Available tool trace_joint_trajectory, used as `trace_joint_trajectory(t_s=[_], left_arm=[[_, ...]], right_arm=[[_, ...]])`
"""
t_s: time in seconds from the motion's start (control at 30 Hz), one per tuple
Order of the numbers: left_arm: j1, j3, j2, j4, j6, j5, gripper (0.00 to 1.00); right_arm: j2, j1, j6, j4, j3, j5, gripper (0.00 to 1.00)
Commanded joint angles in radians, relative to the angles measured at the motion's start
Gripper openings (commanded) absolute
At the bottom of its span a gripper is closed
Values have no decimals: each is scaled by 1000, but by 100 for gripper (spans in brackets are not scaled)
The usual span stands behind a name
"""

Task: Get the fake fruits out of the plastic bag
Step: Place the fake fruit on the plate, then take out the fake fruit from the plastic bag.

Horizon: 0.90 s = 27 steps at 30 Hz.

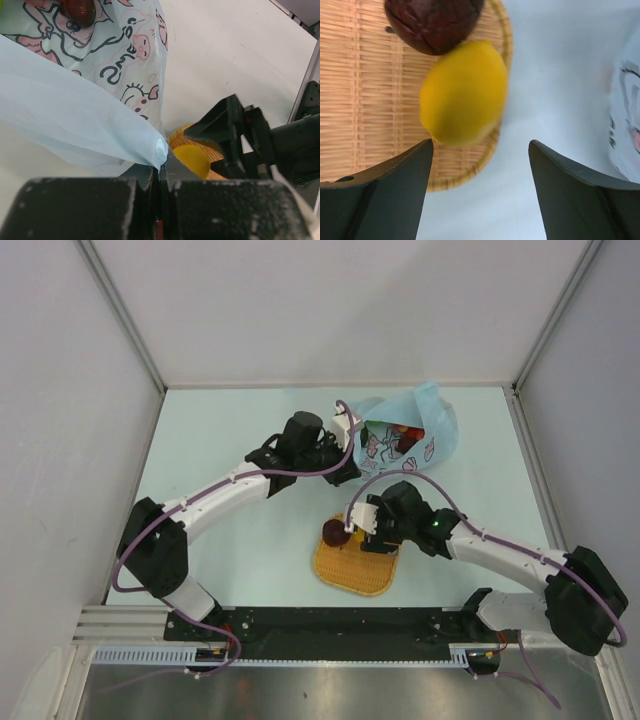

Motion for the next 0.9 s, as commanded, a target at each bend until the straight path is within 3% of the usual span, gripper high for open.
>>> trace_joint_trajectory(t_s=[0.0,0.1,0.17,0.2,0.27,0.33,0.43,0.57,0.67,0.87], left_arm=[[7,15,-18,28,-5,22,0],[8,12,-18,22,4,17,0],[8,7,-19,19,12,17,0],[8,3,-21,21,13,17,0],[8,-3,-21,25,10,20,0],[8,6,-13,24,4,33,0],[8,30,-9,6,1,47,0],[13,37,-35,-19,-1,10,0],[22,12,-84,-30,1,-7,0],[27,-71,-188,-47,39,-23,0]], right_arm=[[-121,-66,23,-85,68,-15,81],[-159,-188,102,-106,163,-109,80],[-140,-288,274,-85,249,-219,78],[-117,-369,326,-79,277,-245,75],[-35,-400,422,-38,324,-235,63],[18,-419,457,11,372,-203,53],[149,-421,495,122,424,-157,45],[364,-425,523,215,484,-74,40],[432,-431,567,214,484,-17,38],[391,-421,636,185,437,-23,37]])
